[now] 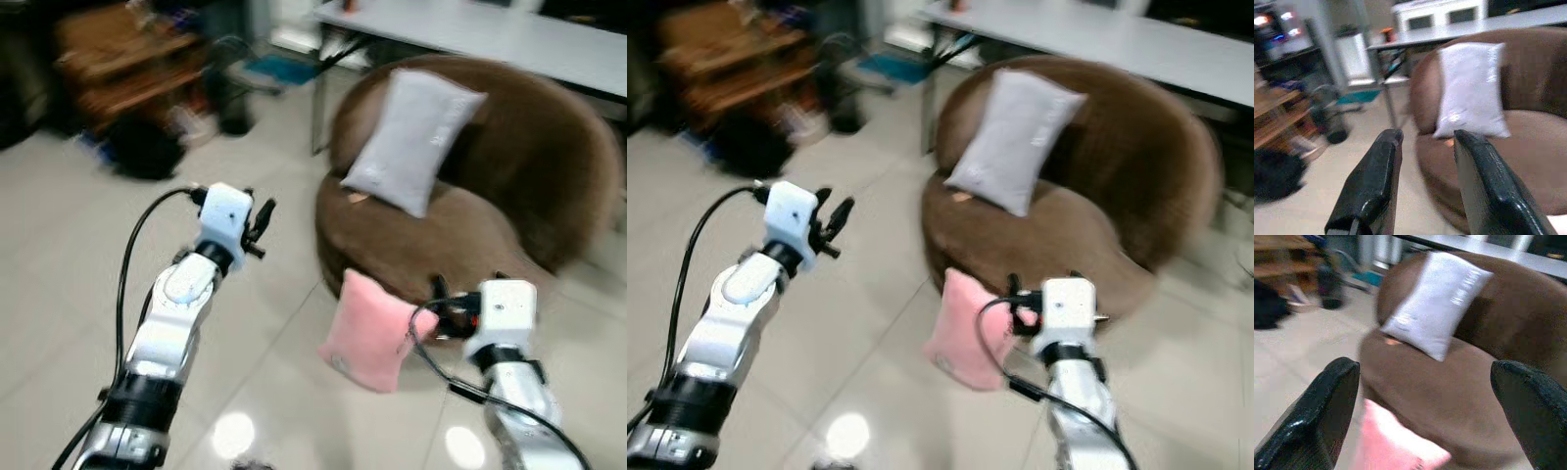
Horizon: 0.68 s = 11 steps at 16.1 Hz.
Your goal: Move the pillow to the sofa from floor
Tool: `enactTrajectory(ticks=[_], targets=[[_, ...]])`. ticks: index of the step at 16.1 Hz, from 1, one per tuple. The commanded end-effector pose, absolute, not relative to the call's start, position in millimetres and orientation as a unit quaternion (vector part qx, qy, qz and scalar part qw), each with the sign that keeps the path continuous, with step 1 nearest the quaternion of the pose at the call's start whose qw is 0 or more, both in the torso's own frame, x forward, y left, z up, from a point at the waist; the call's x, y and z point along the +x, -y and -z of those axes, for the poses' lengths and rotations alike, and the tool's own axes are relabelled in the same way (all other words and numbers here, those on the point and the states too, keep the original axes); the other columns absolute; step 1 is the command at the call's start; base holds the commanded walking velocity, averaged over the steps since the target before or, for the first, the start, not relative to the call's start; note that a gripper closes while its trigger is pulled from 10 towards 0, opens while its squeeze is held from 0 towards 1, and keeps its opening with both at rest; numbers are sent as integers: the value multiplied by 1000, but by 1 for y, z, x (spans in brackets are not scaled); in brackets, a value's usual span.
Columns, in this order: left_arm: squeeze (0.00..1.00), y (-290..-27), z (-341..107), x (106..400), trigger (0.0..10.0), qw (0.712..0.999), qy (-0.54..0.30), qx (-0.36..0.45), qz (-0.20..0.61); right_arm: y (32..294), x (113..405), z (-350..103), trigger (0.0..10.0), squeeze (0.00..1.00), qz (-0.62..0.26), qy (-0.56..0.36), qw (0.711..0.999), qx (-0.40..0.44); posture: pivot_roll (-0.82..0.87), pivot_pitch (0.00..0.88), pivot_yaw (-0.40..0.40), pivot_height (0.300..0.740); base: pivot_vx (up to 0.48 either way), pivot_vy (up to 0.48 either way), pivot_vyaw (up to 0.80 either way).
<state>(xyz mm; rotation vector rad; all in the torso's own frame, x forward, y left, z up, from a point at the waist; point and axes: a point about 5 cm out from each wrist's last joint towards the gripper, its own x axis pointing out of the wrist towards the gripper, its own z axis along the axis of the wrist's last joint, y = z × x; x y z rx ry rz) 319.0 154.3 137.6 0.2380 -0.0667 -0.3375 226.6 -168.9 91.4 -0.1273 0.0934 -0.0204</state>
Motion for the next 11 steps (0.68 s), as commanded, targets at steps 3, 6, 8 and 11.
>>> enactTrajectory(ticks=[3,6,8,11], targets=[[0,-149,-145,320,10000,977,52,118,172,176,225,-92,10000,0,22,-46,996,-73,56,0,3,740,0,-480,800],[0,-149,-145,320,10000,977,54,117,171,176,225,-92,10000,0,21,-45,996,-74,57,0,2,740,0,-480,800],[0,-150,-144,319,10000,978,58,115,166,176,225,-92,10000,0,19,-45,996,-76,56,0,-1,740,0,-480,800],[0,-150,-147,319,10000,980,74,98,155,180,225,-89,10000,0,35,-57,995,-68,56,0,-1,740,0,-160,267]])
